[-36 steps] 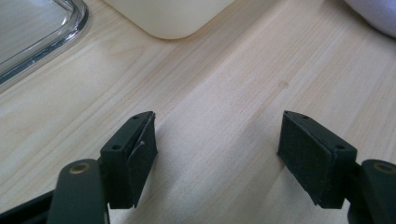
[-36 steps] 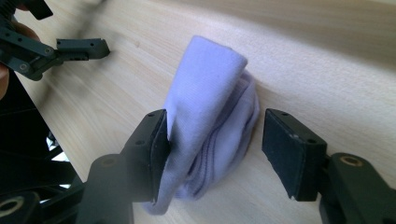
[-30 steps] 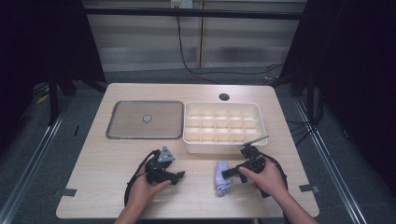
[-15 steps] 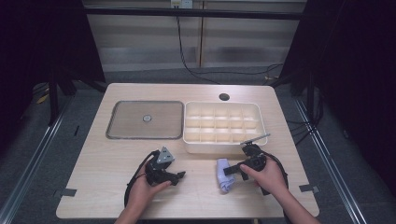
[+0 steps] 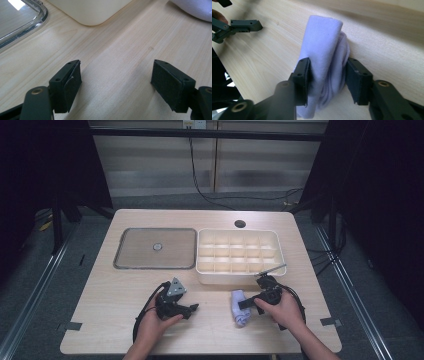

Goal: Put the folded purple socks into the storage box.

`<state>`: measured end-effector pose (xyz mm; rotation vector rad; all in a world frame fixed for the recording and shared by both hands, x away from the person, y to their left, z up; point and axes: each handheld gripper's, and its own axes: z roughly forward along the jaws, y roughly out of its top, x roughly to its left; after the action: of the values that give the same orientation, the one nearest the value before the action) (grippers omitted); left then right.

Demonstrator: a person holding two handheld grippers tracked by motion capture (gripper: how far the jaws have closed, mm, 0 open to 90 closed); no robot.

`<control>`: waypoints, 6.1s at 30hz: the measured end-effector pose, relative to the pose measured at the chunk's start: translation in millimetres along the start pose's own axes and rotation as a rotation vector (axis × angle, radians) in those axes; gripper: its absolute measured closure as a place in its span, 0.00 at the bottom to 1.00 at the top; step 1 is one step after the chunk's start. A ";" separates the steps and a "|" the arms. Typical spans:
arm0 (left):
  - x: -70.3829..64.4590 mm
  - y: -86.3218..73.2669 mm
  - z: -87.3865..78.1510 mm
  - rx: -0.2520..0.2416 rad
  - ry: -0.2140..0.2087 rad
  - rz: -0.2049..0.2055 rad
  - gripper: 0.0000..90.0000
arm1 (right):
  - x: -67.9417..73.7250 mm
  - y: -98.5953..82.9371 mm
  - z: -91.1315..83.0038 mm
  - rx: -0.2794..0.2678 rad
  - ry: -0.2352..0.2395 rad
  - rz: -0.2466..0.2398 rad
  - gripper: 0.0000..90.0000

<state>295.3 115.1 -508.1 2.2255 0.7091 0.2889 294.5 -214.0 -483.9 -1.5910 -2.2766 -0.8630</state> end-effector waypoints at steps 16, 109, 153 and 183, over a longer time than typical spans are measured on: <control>-0.3 -0.1 -0.3 0.002 0.002 -0.001 0.26 | -0.2 2.1 -0.4 0.022 0.031 0.042 0.78; -0.7 -0.2 0.2 -0.007 0.004 -0.010 0.26 | 2.6 110.0 -127.9 0.075 -0.245 -0.046 0.79; -0.9 -0.3 0.1 -0.005 0.006 -0.009 0.26 | -44.0 123.1 -101.3 0.148 -0.402 -0.023 0.79; -1.3 -0.3 0.2 -0.006 0.004 -0.014 0.26 | -50.5 115.9 -80.8 0.223 -0.431 -0.051 0.79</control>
<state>294.2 114.4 -508.5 2.2143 0.7243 0.2877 408.5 -273.1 -406.2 -1.7522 -2.5941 -0.2737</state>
